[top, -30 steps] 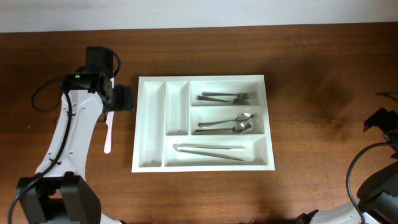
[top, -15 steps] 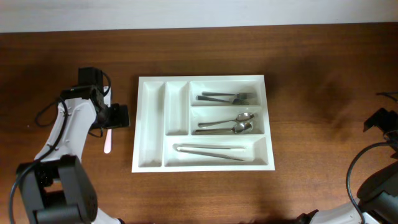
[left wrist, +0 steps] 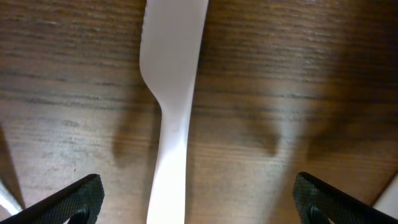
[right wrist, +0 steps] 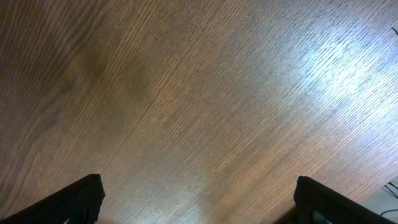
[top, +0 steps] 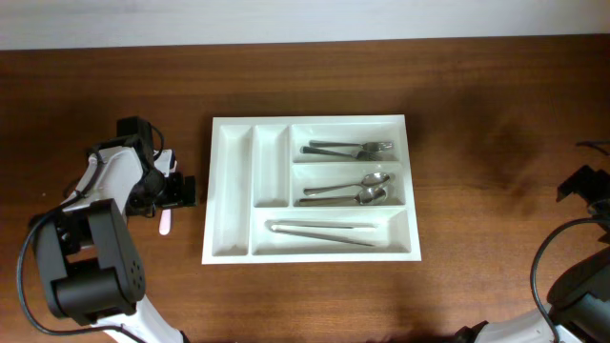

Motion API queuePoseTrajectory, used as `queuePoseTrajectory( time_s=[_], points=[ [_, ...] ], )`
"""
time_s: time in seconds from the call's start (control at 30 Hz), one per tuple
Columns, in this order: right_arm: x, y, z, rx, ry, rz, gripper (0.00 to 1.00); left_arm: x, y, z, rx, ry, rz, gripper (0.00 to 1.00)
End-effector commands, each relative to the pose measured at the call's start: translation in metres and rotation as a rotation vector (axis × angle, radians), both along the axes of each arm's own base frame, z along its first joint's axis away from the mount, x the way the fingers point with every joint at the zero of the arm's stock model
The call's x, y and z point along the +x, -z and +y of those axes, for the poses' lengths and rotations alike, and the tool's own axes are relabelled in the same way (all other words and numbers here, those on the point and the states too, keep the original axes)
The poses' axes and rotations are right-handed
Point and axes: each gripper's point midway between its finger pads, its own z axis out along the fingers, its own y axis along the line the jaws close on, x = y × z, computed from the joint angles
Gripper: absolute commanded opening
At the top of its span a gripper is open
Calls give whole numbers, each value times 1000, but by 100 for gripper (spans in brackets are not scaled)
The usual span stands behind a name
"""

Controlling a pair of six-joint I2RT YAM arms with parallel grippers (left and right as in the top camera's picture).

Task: Pack container
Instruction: 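Lower and close the left gripper on the white plastic knife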

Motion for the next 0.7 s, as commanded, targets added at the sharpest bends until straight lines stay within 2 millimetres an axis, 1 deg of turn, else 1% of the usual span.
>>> queuePoseTrajectory(
  time_s=[0.0, 0.13, 0.17, 0.2, 0.3, 0.37, 0.43, 0.53, 0.6, 0.67],
  points=[
    [0, 3, 2, 9, -2, 5, 99, -3, 12, -4, -36, 14, 23, 99],
    [0, 3, 2, 9, -2, 5, 99, -5, 21, -8, -63, 13, 45, 100],
    [0, 3, 2, 9, -2, 5, 99, -5, 23, -8, -63, 13, 49, 99],
    [0, 3, 2, 9, -2, 5, 99, -5, 24, -8, -64, 13, 49, 96],
    [0, 3, 2, 9, -2, 5, 99, -4, 25, -8, -62, 13, 44, 95],
    [0, 3, 2, 9, -2, 5, 99, -2, 25, -7, -58, 13, 38, 89],
    [0, 3, 2, 9, -2, 5, 99, -1, 25, -7, -57, 13, 32, 72],
    [0, 3, 2, 9, -2, 5, 99, 3, 25, -6, -53, 12, 16, 53],
    [0, 3, 2, 9, -2, 5, 99, 6, 25, -5, -51, 13, 6, 48],
    [0, 3, 2, 9, -2, 5, 99, 8, 25, -4, -48, 13, -4, 45]
  ],
)
